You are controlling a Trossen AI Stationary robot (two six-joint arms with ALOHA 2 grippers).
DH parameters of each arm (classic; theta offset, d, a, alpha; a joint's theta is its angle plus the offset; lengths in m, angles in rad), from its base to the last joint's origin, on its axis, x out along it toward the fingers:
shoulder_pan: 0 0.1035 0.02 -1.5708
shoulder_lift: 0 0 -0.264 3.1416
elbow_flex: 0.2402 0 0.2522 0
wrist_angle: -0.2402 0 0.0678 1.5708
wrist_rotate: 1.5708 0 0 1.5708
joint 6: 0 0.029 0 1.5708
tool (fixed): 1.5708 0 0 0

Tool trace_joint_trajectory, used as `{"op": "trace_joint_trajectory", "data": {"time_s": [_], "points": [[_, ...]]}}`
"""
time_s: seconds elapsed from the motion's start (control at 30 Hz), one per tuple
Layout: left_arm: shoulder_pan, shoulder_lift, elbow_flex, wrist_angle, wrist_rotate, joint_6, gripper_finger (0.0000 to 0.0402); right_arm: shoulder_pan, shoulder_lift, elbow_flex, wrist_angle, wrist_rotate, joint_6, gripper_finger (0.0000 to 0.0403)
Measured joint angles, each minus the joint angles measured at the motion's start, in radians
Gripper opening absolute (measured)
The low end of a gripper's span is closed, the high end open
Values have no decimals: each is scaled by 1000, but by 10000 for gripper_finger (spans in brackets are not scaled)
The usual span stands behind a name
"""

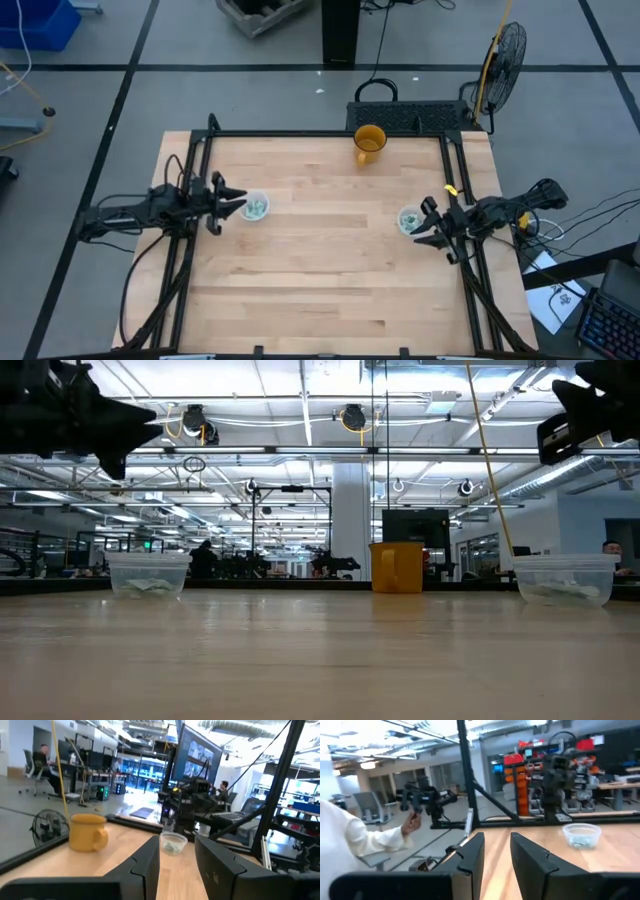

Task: Pick and place Stevia / Truvia into bins
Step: Return to Home Position

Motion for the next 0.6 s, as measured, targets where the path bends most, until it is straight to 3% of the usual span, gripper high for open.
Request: {"op": "trace_joint_trajectory", "data": {"time_s": [0.13,0.6], "points": [[0,1,-22,-13,-1,-16,129,0,1,-5,-5,47,0,86],[0,0,-21,-72,-8,-17,129,0,1,-7,-87,46,48,86]]}}
